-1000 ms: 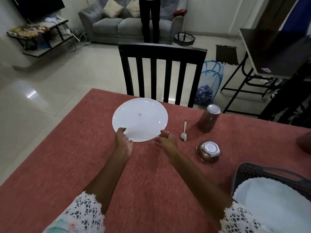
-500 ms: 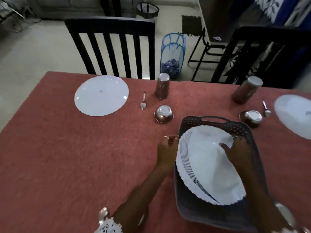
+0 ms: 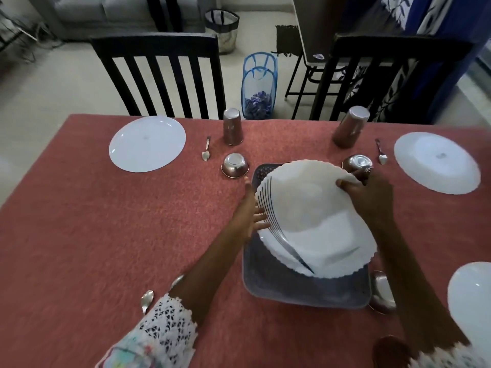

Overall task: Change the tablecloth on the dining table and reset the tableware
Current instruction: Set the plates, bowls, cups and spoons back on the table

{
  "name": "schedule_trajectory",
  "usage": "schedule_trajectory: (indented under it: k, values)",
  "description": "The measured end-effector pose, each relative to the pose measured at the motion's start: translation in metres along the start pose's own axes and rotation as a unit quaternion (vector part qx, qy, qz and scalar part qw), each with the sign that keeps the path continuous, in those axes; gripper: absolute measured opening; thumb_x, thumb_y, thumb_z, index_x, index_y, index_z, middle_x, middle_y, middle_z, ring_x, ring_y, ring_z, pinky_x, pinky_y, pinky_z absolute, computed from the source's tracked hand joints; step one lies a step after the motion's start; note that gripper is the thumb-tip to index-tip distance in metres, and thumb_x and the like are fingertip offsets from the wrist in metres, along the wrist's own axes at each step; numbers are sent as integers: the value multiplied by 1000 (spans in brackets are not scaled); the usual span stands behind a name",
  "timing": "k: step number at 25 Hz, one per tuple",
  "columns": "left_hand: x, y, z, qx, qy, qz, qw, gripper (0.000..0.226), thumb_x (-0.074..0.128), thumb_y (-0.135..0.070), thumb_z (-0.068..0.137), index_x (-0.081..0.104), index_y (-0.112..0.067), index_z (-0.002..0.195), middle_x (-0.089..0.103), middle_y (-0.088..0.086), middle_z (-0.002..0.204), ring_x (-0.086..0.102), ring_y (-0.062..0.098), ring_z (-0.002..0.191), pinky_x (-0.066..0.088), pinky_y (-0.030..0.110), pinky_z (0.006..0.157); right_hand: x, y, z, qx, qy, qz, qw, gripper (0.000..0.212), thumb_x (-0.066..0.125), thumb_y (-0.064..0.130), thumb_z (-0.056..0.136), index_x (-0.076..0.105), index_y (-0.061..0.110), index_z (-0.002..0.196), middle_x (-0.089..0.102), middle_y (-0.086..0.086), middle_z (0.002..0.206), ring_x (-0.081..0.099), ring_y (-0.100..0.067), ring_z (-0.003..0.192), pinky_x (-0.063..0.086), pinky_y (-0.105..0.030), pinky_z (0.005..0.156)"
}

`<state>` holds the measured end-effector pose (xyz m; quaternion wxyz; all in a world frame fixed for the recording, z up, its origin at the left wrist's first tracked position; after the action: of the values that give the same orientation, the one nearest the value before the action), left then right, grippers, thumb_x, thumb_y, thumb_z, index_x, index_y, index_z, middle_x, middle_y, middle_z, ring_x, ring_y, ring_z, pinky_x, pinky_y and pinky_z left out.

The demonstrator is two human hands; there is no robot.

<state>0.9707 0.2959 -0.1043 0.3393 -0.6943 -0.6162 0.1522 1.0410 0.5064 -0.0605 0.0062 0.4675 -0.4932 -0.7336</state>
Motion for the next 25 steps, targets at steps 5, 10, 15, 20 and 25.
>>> schedule_trajectory:
  k: [5, 10, 15, 20, 25]
  values:
    - [-27, -38, -36, -70, 53, -252, 964, 43, 39, -32, 99, 49, 10, 104, 63, 29, 91, 63, 37, 88, 53, 49, 76, -22, 69, -111, -277, -23, 62, 959, 11, 74, 1, 69, 70, 10, 74, 72, -2, 78, 66, -12, 70, 48, -19, 69]
    - [-90, -36, -75, 40, 7, -209, 977, 30, 39, -14, 96, 61, -1, 80, 68, 7, 54, 66, 20, 50, 53, 24, 43, 10, 67, -158, -438, 143, 18, 887, 31, 63, 49, 74, 58, 30, 97, 60, 0, 123, 46, -19, 127, 30, -45, 110]
    - [-187, -25, -95, 161, 48, -313, 935, 56, 94, -21, 25, 76, -7, 76, 74, 9, 76, 72, 24, 66, 57, 35, 52, 67, 89, -124, 21, 223, 254, 941, 74, 63, 55, 76, 46, 13, 135, 47, 1, 138, 51, -9, 120, 43, -23, 100]
    - [-289, 4, -121, 212, -55, -358, 908, 51, 93, -33, 38, 77, -11, 81, 75, 6, 84, 72, 20, 74, 58, 32, 58, 172, 151, -149, 271, 360, 375, 810, 16, 54, 11, 94, 58, -2, 101, 63, -12, 105, 62, -18, 74, 57, -26, 61]
    - [-358, 54, -141, 175, -264, -482, 816, 26, 41, -18, 99, 64, -10, 89, 62, 1, 112, 63, 15, 79, 53, 29, 74, 269, 200, -246, 318, 401, 319, 797, 35, 48, 15, 97, 47, 4, 130, 55, -9, 130, 57, -31, 113, 53, -37, 86]
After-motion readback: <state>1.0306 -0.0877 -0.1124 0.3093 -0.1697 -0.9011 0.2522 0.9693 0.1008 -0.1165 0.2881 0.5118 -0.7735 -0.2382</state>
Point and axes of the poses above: each hand's wrist, its own z-axis towards the middle knuckle, its own x-axis out of the palm, y = z × x, the point moved 1 cm from there along z, towards the middle knuckle
